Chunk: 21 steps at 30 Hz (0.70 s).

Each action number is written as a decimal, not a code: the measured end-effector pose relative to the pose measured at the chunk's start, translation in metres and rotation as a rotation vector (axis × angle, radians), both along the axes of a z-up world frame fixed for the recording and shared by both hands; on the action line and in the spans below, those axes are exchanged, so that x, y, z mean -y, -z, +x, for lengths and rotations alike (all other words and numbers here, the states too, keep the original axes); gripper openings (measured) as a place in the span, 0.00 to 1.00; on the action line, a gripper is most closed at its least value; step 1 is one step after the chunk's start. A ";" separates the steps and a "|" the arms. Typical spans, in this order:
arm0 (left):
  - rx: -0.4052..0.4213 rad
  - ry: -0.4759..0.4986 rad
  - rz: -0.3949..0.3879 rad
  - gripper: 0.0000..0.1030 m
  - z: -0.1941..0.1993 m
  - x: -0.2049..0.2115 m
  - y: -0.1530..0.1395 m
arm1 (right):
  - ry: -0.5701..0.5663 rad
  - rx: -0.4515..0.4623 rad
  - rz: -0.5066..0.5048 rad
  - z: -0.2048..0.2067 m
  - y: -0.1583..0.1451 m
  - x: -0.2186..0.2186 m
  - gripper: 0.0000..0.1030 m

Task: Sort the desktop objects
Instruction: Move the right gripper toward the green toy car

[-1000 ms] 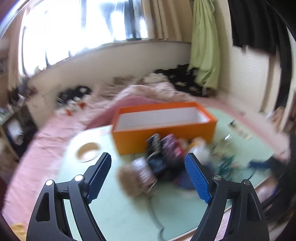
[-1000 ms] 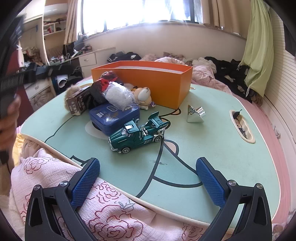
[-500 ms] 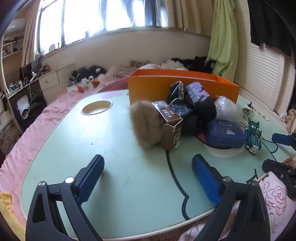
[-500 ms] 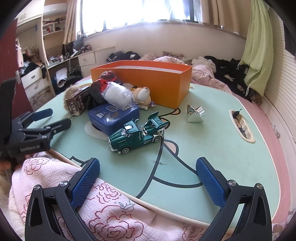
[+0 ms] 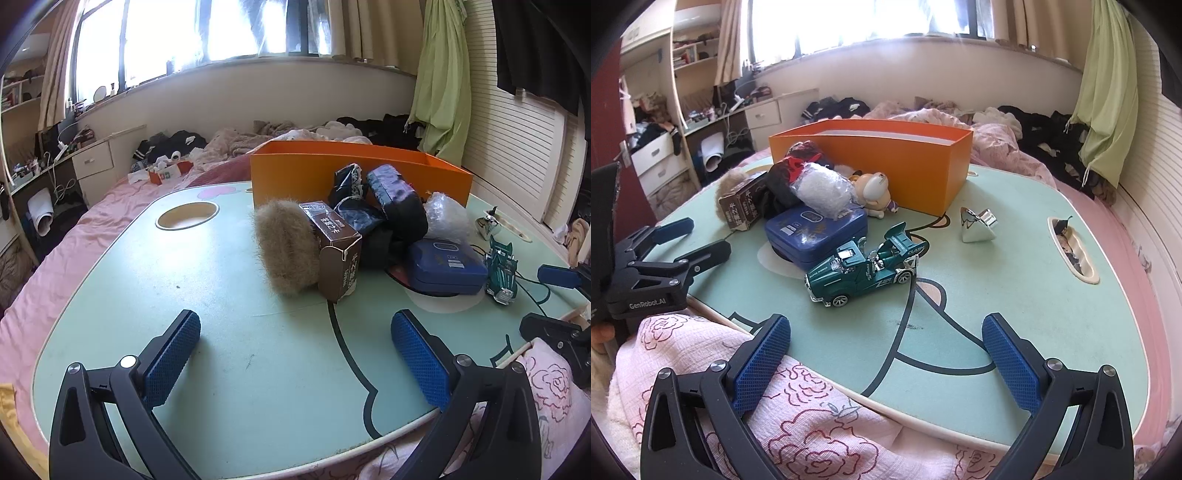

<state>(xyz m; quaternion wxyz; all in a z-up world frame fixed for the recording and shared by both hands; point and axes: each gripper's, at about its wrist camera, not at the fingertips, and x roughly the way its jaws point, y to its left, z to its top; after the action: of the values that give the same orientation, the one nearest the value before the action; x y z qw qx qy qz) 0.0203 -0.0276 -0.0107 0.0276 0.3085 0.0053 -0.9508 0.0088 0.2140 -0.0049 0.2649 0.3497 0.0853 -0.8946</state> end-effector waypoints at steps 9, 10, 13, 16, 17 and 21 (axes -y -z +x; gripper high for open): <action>-0.005 0.003 -0.002 1.00 0.000 0.001 -0.001 | 0.003 0.010 -0.001 -0.003 -0.001 0.001 1.00; -0.005 0.003 -0.002 1.00 0.000 0.002 -0.001 | 0.003 0.010 -0.001 -0.003 -0.001 0.001 1.00; -0.002 0.004 0.003 1.00 0.000 0.002 0.000 | 0.002 0.011 0.009 -0.003 -0.002 0.004 1.00; -0.002 0.006 0.007 1.00 -0.001 0.003 0.000 | -0.023 0.028 0.025 -0.007 -0.003 0.009 1.00; -0.002 0.006 0.006 1.00 -0.001 0.003 0.000 | -0.029 0.036 0.034 -0.010 -0.003 0.012 1.00; -0.002 0.005 0.006 1.00 -0.001 0.003 0.000 | -0.051 0.043 0.053 -0.024 -0.008 0.025 1.00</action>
<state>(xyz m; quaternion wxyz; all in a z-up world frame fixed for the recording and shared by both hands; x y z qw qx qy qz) 0.0193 -0.0310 -0.0106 0.0240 0.3077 0.0075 -0.9511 -0.0152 0.1887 0.0031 0.2800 0.3737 0.1123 -0.8771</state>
